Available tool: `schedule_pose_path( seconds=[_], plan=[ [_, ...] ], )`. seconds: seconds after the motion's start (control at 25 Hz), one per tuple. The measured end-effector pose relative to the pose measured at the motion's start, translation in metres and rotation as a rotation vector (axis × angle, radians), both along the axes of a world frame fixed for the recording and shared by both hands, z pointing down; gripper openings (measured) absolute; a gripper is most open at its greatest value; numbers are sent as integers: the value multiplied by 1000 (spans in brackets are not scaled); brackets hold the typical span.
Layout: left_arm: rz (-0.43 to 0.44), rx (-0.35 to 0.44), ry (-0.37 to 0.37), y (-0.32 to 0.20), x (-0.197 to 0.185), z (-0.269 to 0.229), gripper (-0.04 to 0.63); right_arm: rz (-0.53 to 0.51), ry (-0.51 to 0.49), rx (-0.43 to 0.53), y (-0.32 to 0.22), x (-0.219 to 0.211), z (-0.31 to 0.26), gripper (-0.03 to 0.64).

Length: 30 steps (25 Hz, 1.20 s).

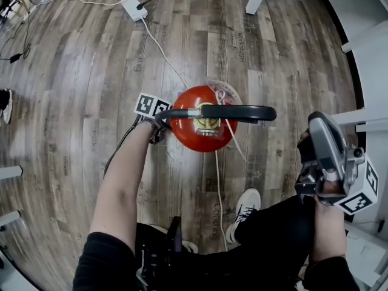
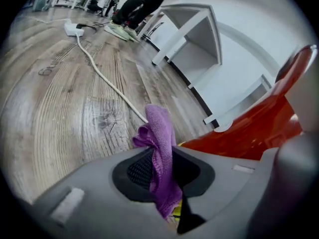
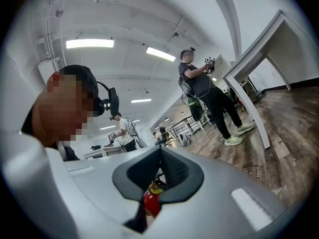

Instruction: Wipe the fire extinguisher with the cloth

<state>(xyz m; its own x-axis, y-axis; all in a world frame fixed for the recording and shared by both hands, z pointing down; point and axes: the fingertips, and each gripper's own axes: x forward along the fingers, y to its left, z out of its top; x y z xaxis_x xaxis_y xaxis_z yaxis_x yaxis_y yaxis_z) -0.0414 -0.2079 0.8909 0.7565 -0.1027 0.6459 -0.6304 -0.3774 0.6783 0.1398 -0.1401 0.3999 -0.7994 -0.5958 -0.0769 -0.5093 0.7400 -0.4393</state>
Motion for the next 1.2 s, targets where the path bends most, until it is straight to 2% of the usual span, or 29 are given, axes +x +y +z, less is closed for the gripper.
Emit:
schedule_pose_path(
  seconds=[0.08, 0.16, 0.24, 0.32, 0.4, 0.44, 0.48, 0.64, 0.72, 0.76, 0.84, 0.88, 0.92, 1.0, 1.08, 1.12, 1.2],
  plan=[
    [-59, -26, 111, 0, 2, -13, 72, 6, -4, -4, 1, 2, 0, 3],
    [-114, -45, 265, 1, 4, -37, 74, 8, -26, -12, 2, 3, -3, 3],
    [-167, -50, 458, 2, 4, -80, 75, 2, -45, -10, 5, 1, -6, 3],
    [-226, -54, 687, 6, -1, -139, 75, -5, -55, -1, 7, -2, -8, 3],
    [-266, 3, 838, 13, -15, -194, 74, -9, -69, 7, 6, -4, -9, 3],
    [-269, 67, 871, 17, -25, -217, 74, -11, -77, 10, 5, -6, -9, 3],
    [-262, 158, 874, 22, -35, -240, 74, -14, -83, 11, 4, -8, -9, 3],
    [-218, 600, 754, 44, -66, -331, 72, -36, -87, 3, 3, -19, -3, 3],
    [-147, 821, 654, 60, -67, -374, 72, -41, -90, 0, 2, -22, -2, 3],
    [-79, 946, 557, 68, -62, -388, 72, -41, -92, 1, 2, -23, -3, 3],
    [96, 1191, 294, 81, -46, -396, 74, -39, -94, 2, 2, -25, -4, 3],
    [181, 1286, 157, 86, -40, -392, 74, -35, -94, 0, 1, -25, -5, 3],
    [252, 1354, 43, 90, -35, -384, 74, -30, -94, -5, 1, -26, -5, 3],
    [352, 1443, -96, 97, -28, -371, 74, -31, -95, -11, 1, -26, -5, 3],
    [444, 1497, -163, 103, -20, -353, 74, -35, -98, -8, 1, -26, -6, 3],
    [485, 1498, -179, 106, -17, -339, 75, -34, -99, -6, 1, -26, -7, 3],
    [542, 1448, -202, 109, -16, -307, 75, -31, -103, -6, 0, -25, -8, 3]
  ],
)
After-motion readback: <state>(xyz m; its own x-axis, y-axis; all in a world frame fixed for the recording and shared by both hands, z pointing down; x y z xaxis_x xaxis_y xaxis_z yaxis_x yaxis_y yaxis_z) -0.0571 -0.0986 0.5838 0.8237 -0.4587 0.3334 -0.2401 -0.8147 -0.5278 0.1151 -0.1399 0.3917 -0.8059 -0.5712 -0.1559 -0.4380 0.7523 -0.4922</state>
